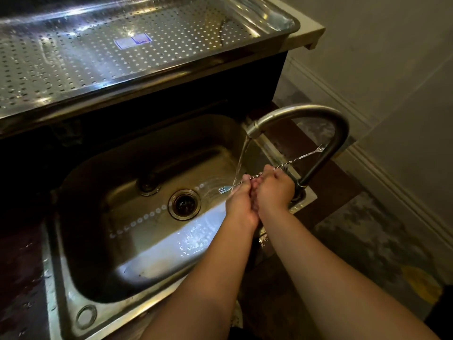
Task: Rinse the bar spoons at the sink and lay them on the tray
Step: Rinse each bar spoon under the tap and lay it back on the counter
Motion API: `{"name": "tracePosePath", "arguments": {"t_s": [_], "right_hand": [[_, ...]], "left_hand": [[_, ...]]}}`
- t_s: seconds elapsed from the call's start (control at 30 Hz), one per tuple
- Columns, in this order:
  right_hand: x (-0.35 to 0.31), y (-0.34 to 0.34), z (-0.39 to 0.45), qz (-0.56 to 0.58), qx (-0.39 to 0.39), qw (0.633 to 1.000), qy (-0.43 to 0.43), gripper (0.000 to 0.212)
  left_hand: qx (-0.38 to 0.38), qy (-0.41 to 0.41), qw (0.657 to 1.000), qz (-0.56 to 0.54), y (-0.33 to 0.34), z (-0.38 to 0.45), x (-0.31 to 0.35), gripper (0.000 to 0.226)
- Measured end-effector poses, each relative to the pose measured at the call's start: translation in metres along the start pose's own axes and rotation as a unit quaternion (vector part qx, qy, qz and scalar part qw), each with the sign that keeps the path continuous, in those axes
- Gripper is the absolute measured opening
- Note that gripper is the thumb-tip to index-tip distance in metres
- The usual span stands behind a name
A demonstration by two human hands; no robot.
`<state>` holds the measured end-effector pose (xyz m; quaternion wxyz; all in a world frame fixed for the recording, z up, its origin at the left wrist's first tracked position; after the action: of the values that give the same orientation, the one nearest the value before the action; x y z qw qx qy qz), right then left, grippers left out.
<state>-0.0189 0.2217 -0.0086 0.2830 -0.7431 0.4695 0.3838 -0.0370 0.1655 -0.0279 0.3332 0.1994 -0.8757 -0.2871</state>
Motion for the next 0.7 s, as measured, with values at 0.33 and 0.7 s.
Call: {"name": "tracePosePath", "arguments": {"t_s": [0.33,0.7], "right_hand": [[-0.012,-0.008,0.006,-0.023,0.045,0.998,-0.031,0.035],[0.013,0.010,-0.006,-0.077,0.016,0.997,-0.012,0.032]], "left_hand": [[-0.011,-0.019,1.000,0.001,0.016,0.000,-0.005,0.017],[0.022,-0.008,1.000,-0.004,-0.014,-0.002,0.002,0.022]]}}
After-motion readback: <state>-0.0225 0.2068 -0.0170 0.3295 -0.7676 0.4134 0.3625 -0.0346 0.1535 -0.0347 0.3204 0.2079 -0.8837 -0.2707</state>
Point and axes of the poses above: each hand's wrist, its own z-axis towards the middle knuckle, its own y-axis out of the palm, x = y × z, the point moved 3 cm from there along z, towards the middle knuckle, and after that the axes turned 12 degrees about y, right-handed, at the moved point
